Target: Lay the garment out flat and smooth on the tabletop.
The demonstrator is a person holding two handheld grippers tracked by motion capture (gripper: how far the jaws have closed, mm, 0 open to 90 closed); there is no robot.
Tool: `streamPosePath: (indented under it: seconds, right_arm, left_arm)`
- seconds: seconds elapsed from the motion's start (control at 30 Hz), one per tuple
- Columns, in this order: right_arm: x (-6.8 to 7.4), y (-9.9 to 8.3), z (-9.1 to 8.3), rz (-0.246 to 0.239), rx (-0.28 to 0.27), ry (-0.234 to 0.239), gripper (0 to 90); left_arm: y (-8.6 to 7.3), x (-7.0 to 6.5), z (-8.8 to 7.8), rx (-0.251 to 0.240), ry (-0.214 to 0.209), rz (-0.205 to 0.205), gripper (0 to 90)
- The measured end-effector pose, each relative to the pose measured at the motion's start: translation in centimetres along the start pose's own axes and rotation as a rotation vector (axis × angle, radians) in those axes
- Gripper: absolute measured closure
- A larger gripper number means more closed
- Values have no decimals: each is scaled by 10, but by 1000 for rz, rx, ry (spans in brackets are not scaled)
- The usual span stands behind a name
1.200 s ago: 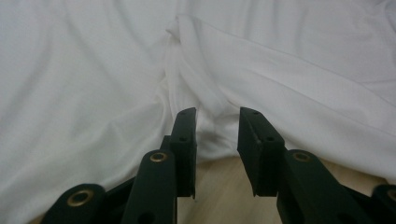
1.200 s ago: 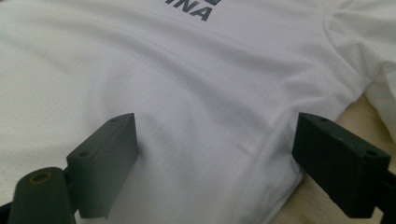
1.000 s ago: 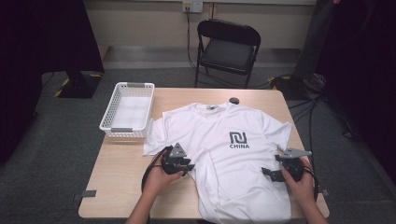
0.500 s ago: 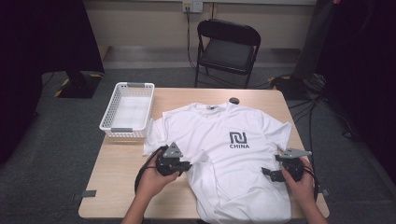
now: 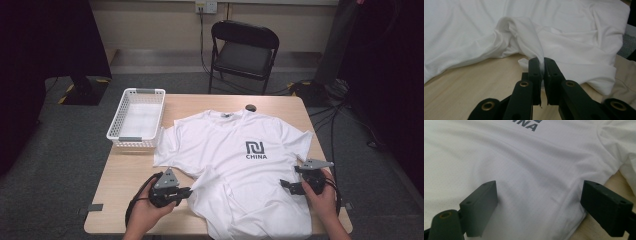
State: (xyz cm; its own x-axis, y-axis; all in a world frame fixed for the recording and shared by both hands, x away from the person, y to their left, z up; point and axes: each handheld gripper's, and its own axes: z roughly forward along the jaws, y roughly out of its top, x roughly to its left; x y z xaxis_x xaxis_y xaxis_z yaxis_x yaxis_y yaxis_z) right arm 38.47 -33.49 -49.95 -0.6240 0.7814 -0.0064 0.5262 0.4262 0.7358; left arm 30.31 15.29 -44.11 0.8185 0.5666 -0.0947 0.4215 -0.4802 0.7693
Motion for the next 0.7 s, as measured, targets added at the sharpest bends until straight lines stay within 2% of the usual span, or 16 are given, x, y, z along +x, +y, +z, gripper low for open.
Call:
streamPosePath:
  seconds: [0.3, 0.7]
  right_arm:
    - [0, 0, 0, 0, 0, 0, 132]
    - [0, 0, 0, 0, 0, 0, 132]
  left_arm:
    - [-19, -19, -32, -1, 7, 14, 851]
    - [-35, -35, -53, -3, -9, -1, 845]
